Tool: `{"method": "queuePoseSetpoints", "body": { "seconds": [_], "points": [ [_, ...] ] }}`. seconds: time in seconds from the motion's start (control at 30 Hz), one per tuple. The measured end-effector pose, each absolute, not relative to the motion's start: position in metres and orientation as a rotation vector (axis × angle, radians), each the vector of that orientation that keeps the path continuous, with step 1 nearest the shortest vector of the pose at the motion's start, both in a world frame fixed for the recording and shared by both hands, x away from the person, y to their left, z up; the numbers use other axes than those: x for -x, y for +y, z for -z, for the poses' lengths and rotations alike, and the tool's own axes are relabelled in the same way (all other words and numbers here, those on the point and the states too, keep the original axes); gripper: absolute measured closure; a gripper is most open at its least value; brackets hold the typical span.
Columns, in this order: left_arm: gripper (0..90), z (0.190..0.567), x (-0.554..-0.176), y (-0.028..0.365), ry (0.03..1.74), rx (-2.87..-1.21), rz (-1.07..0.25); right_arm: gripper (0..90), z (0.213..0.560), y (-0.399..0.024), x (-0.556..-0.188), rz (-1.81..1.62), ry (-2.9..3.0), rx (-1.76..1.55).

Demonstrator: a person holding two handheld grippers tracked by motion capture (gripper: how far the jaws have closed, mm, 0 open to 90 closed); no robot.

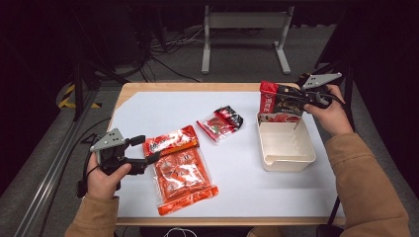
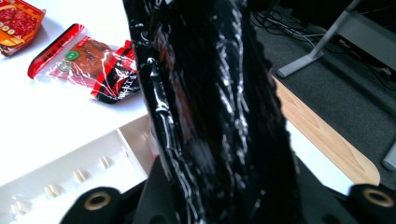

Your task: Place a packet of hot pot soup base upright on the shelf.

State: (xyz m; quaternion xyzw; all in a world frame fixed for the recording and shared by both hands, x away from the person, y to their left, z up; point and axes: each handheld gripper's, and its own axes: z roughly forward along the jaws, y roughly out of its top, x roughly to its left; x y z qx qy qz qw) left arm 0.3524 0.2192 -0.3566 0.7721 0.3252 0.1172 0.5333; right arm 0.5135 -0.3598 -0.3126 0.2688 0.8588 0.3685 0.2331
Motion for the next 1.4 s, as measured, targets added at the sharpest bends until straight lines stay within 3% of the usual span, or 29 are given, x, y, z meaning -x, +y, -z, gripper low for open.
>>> {"method": "queuePoseSetpoints", "body": {
  "seconds": [0.2, 0.3, 0.67, 1.1, 1.4],
  "points": [
    [15.8, 0.357, -0.355, 0.218, 0.769, -1.844, -0.280, 39.2, 0.307, -0.355, -0.512, -1.017, 2.339, -0.772],
    [15.8, 0.357, -0.355, 0.217, 0.769, -1.850, -0.280, 29.5, 0.301, -0.353, -0.509, -1.047, 2.283, -0.777],
    [14.4, 0.357, -0.359, 0.215, 0.767, -1.855, -0.279, 19.8, 0.271, -0.343, -0.488, -1.144, 2.176, -0.745],
    [14.4, 0.357, -0.359, 0.215, 0.768, -1.848, -0.277, 18.3, 0.247, -0.312, -0.449, -1.258, 2.094, -0.720],
    [14.3, 0.355, -0.358, 0.218, 0.759, -1.848, -0.295, 18.3, 0.254, -0.290, -0.417, -1.355, 2.118, -0.741]
  ]
}}
